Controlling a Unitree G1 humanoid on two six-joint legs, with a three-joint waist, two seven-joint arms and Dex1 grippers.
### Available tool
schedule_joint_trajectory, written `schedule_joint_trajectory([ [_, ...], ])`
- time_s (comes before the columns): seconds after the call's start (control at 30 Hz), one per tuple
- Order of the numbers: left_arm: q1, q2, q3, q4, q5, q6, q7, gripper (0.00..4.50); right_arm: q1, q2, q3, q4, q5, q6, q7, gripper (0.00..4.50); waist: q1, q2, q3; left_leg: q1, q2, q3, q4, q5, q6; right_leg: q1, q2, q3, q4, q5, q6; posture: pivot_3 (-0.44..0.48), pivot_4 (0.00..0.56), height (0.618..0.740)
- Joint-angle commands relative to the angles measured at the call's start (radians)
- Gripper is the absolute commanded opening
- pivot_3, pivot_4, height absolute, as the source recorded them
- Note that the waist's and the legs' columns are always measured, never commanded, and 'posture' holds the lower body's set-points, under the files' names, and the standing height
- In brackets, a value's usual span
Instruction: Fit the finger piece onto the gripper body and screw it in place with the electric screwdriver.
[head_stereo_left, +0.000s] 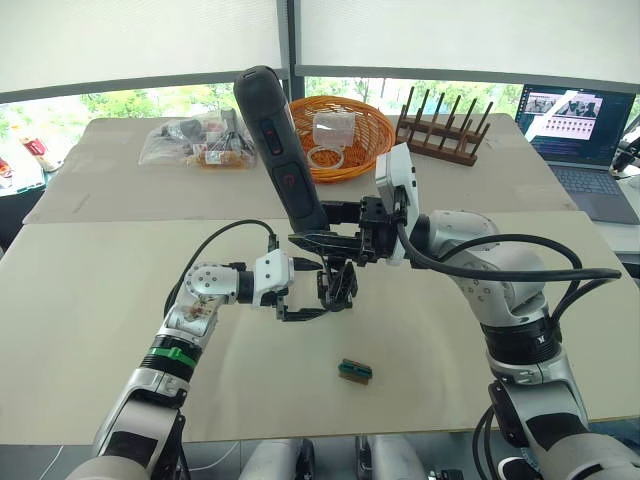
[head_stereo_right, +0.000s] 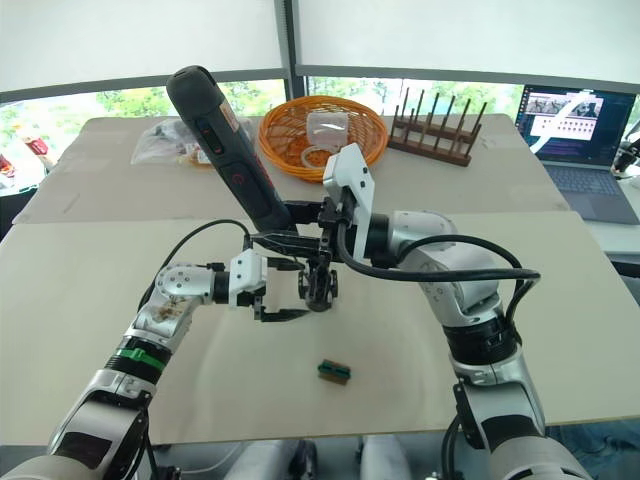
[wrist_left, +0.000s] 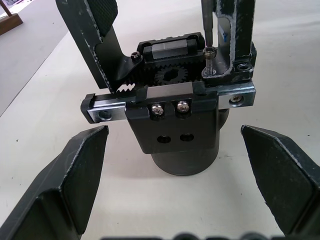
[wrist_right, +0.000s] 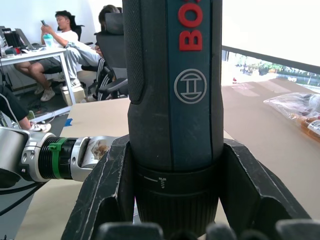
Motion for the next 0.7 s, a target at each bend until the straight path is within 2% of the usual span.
schedule_joint_trajectory([
  [0.03,-0.019,-0.003,0.006,-0.004,-0.005,-0.022,0.004,4.5,-0.021,0.001,-0.042,-0.029,0.008,-0.049,0.011,1.91,0.0,0.0,0.0,0.0,0.0,0.0,0.0,0.0,0.0,0.0,0.0,0.0,0.0,0.0,0.0,0.0,0.15,0.74],
  [0.7,-0.02,-0.004,0.006,-0.004,-0.004,-0.022,0.005,4.5,-0.017,0.002,-0.039,-0.026,-0.006,-0.064,0.023,1.91,0.0,0.0,0.0,0.0,0.0,0.0,0.0,0.0,0.0,0.0,0.0,0.0,0.0,0.0,0.0,0.0,0.15,0.74],
])
